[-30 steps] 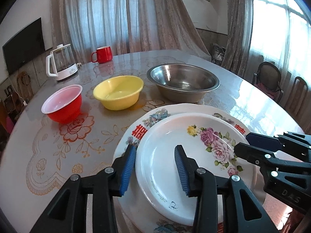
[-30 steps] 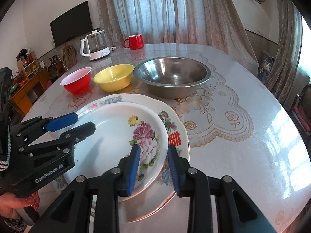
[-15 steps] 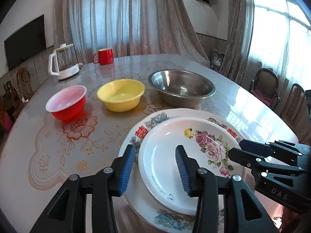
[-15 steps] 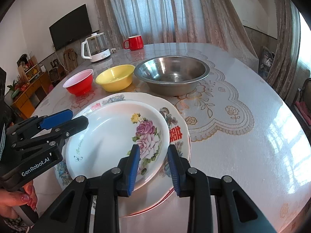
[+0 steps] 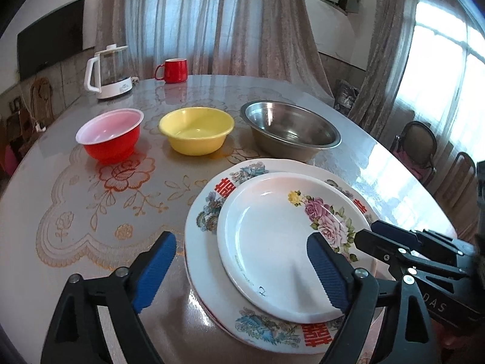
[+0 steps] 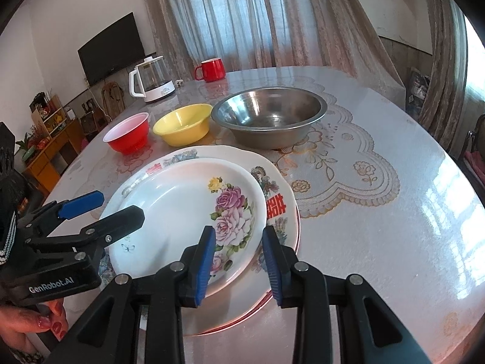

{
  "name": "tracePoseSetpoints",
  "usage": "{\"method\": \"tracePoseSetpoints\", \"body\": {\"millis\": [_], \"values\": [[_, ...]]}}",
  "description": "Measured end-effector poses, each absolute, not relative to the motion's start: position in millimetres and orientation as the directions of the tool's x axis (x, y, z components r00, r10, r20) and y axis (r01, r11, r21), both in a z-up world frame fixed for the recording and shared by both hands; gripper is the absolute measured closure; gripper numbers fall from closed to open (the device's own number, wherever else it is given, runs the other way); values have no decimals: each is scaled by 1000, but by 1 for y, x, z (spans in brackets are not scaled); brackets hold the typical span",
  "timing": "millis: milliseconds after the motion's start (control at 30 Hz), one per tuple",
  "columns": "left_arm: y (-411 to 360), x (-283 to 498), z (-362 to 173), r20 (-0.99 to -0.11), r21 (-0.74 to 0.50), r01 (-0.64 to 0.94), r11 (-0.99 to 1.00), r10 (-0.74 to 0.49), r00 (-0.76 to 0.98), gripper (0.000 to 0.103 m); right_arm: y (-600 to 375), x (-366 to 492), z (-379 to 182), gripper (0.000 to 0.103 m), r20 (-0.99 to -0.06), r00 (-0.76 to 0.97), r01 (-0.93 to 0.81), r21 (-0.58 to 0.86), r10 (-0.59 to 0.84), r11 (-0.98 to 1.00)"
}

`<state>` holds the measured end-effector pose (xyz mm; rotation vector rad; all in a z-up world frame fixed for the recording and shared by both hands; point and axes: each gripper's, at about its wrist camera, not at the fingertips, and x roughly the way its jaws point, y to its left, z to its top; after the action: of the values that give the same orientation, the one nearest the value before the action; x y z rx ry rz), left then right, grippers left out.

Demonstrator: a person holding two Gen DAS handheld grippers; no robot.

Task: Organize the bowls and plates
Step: 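Open the right gripper and withdraw from the plate stack, then reach both grippers to the stainless steel bowl rim and close them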

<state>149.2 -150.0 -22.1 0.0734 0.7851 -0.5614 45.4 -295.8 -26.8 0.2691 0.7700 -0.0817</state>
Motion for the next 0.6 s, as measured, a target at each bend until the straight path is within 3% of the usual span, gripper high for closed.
{"method": "tracePoseSetpoints", "body": {"millis": [333, 600], "values": [[-144, 150, -18, -693, -142, 459, 877, -419, 586, 1, -305, 33, -21, 71, -643, 762, 168, 300, 69, 939], [-137, 156, -18, -712, -165, 422, 892, -404, 575, 1, -323, 40, -10, 56, -613, 790, 181, 251, 12, 951]]}}
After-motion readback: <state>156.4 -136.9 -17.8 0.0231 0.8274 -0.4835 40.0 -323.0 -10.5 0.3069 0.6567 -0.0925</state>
